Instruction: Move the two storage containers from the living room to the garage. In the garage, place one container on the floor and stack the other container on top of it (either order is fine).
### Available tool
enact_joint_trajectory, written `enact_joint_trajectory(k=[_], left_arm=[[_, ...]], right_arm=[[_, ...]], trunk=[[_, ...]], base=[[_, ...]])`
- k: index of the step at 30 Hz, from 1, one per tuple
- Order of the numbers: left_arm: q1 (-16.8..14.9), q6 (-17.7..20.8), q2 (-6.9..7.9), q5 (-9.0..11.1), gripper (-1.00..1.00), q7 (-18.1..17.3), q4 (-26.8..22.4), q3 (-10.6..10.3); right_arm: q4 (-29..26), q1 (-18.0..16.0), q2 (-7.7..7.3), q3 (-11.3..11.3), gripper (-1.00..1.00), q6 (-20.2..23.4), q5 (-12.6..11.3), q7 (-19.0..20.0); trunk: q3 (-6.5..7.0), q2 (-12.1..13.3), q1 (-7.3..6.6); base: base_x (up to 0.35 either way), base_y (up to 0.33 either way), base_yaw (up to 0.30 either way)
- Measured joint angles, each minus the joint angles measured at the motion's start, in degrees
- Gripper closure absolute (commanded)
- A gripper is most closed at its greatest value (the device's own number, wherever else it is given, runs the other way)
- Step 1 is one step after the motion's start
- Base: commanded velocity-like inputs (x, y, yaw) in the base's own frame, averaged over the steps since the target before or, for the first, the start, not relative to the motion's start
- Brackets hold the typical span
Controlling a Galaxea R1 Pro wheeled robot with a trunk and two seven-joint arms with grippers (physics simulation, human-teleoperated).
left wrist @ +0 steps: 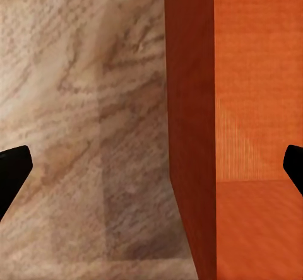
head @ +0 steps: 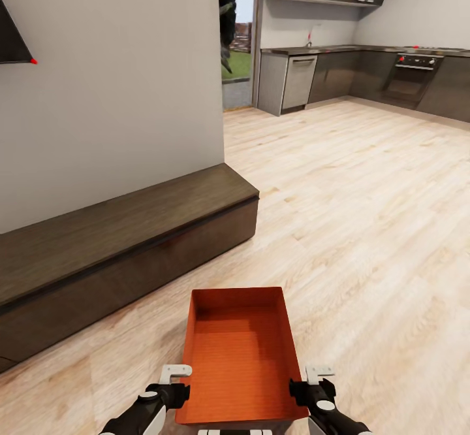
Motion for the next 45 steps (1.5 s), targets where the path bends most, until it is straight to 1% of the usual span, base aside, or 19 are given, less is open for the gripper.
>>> enact_joint_trajectory(k=[9,24,33,45], left_arm=[[0.0,0.0,0.0,0.1,-1.0,0.0,0.1,0.0],[0.0,0.0,0.0,0.1,-1.0,0.0,0.9,0.0],[0.0,0.0,-0.71,0.0,-1.0,0.0,0.9,0.1],[0.0,0.0,-1.49,0.0,-1.0,0.0,0.7,0.0]], right_arm=[[0.1,0.0,-0.14,0.0,-1.0,0.8,-0.2,0.1],[0.2,0.0,-0.09,0.0,-1.0,0.8,-0.3,0.1],[0.2,0.0,-0.35,0.0,-1.0,0.8,-0.3,0.1],[0.2,0.0,-0.29,0.0,-1.0,0.8,-0.2,0.1]], trunk=[[0.0,0.0,0.0],[0.0,0.0,0.0],[0.0,0.0,0.0],[0.0,0.0,0.0]], base=[[0.0,0.0,0.0],[0.0,0.0,0.0],[0.0,0.0,0.0],[0.0,0.0,0.0]])
